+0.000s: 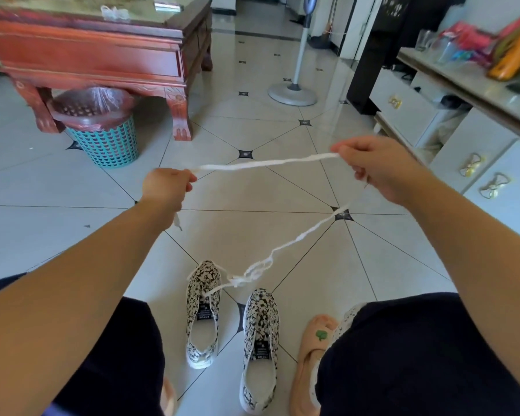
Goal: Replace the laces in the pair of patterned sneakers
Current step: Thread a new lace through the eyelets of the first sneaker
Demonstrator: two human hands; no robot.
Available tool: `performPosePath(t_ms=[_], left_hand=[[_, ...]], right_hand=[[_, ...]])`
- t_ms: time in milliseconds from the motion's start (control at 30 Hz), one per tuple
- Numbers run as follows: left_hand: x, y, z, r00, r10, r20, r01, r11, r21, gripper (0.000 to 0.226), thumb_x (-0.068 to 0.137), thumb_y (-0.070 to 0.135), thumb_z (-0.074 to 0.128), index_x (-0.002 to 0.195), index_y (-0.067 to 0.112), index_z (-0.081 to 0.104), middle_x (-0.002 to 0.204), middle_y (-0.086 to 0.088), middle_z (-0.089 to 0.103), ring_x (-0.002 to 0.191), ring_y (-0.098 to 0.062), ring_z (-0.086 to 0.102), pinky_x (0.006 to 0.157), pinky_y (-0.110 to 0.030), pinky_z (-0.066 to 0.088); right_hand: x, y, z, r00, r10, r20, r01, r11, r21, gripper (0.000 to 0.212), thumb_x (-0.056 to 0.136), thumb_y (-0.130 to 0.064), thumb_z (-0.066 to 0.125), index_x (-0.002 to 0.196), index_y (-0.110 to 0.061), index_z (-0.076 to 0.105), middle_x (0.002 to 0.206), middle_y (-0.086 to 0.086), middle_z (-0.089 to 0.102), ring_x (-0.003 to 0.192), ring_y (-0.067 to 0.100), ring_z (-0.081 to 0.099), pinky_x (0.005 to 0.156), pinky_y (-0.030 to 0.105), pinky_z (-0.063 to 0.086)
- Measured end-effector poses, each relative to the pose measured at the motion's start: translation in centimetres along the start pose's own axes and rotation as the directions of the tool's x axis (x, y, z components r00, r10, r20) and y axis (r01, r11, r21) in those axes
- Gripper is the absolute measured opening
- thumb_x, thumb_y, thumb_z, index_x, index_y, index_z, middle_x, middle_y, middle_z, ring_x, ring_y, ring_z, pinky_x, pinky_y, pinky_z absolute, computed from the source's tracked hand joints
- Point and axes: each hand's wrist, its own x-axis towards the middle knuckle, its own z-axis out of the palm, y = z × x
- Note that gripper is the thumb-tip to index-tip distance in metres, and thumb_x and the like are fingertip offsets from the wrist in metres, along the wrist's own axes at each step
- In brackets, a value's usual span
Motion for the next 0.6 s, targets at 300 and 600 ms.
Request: performPosePath(t_ms=[300, 600], left_hand=[[-4.6, -1.1, 6.0, 0.638, 0.161, 0.753, -0.242, 0.97, -0.003, 0.028, 0.086, 0.016, 0.062, 0.112, 0.016, 0.052, 0.074, 0.003, 0.049, 0.058, -0.009, 0.04, 0.053, -0.019, 0.034], [-2.7, 1.6, 6.8, 0.847, 0.206, 0.491, -0.082, 0.962, -0.262, 0.022, 0.094, 0.009, 0.047, 0.075, 0.01, 0.057, 0.061, -0.002, 0.052, 0.036, -0.003, 0.037, 0.041, -0.013, 0.031]], right_hand=[[-1.5, 0.6, 9.8, 0.957, -0.017, 0.288, -0.079, 0.945, 0.317, 0.021, 0.091, 0.001, 0.051, 0.091, -0.016, 0.063, 0.073, 0.001, 0.059, 0.063, 0.01, 0.056, 0.067, 0.021, 0.049], [-0.7, 6.5, 12.3, 0.906, 0.17, 0.388, -0.353, 0.81, 0.468, 0.038, 0.085, -0.006, 0.059, 0.121, -0.015, 0.053, 0.105, -0.003, 0.067, 0.102, 0.012, 0.062, 0.089, 0.032, 0.047]])
